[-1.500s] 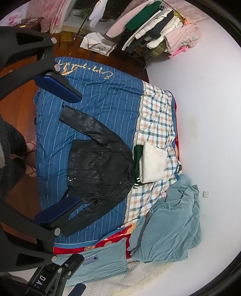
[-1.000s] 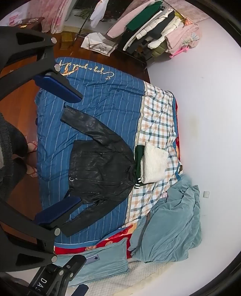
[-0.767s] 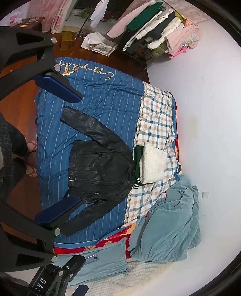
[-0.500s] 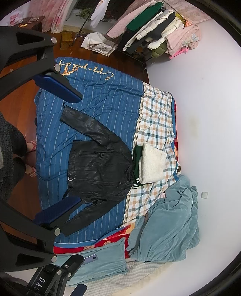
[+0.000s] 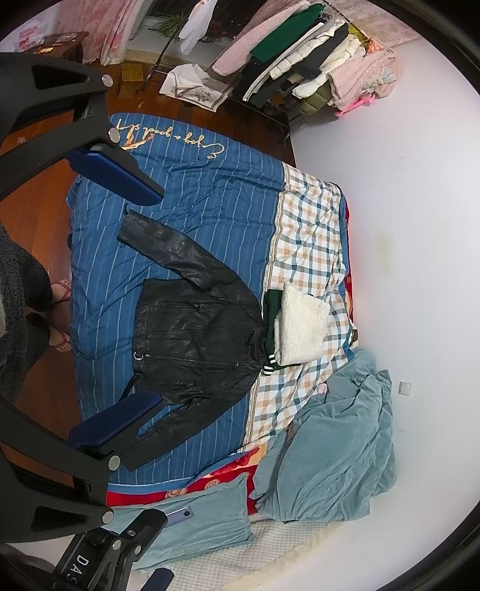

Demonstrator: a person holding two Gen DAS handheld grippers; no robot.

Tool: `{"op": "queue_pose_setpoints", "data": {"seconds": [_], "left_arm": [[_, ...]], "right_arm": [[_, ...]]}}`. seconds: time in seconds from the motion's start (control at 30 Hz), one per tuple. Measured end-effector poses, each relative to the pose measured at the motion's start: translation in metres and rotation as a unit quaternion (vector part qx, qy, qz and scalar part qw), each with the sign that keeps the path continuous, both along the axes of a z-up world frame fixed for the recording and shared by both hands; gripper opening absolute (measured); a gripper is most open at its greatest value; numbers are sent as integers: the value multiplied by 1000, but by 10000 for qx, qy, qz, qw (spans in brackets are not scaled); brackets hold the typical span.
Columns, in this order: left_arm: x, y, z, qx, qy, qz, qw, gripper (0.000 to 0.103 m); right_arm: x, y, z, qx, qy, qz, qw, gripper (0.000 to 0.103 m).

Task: Fold large clothes

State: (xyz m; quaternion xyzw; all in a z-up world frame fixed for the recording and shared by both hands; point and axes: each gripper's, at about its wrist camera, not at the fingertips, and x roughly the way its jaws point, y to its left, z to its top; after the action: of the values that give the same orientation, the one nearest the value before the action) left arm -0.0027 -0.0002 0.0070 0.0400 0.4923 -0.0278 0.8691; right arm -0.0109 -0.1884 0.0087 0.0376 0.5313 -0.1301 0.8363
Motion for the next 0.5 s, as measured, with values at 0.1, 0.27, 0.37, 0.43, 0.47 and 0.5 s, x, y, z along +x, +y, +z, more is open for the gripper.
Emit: {"op": "queue_pose_setpoints", "data": {"seconds": [0.1, 0.27, 0.37, 0.43, 0.47, 0.5], "left_arm": [[1, -2, 2, -1, -6, -8, 10000, 103], [2, -2, 3, -7, -17, 1, 10000, 103], [3, -4, 5, -6, -31, 7, 10000, 103], [3, -4, 6, -11, -32, 3, 10000, 103], [3, -5, 6, -10, -34, 1, 10000, 103], [3, -4, 6, -9, -28, -3, 10000, 103]], "right_arm": [[0, 1, 1, -2, -3, -1, 10000, 103], [-2, -5, 11, -2, -15, 26, 10000, 103], [-2, -5, 11, -16, -14, 38, 10000, 103], [-2, -5, 10, -17, -14, 36, 10000, 103], [-2, -4, 11, -14, -16, 38, 10000, 103], [-2, -4, 10, -15, -19, 33, 10000, 103]]}}
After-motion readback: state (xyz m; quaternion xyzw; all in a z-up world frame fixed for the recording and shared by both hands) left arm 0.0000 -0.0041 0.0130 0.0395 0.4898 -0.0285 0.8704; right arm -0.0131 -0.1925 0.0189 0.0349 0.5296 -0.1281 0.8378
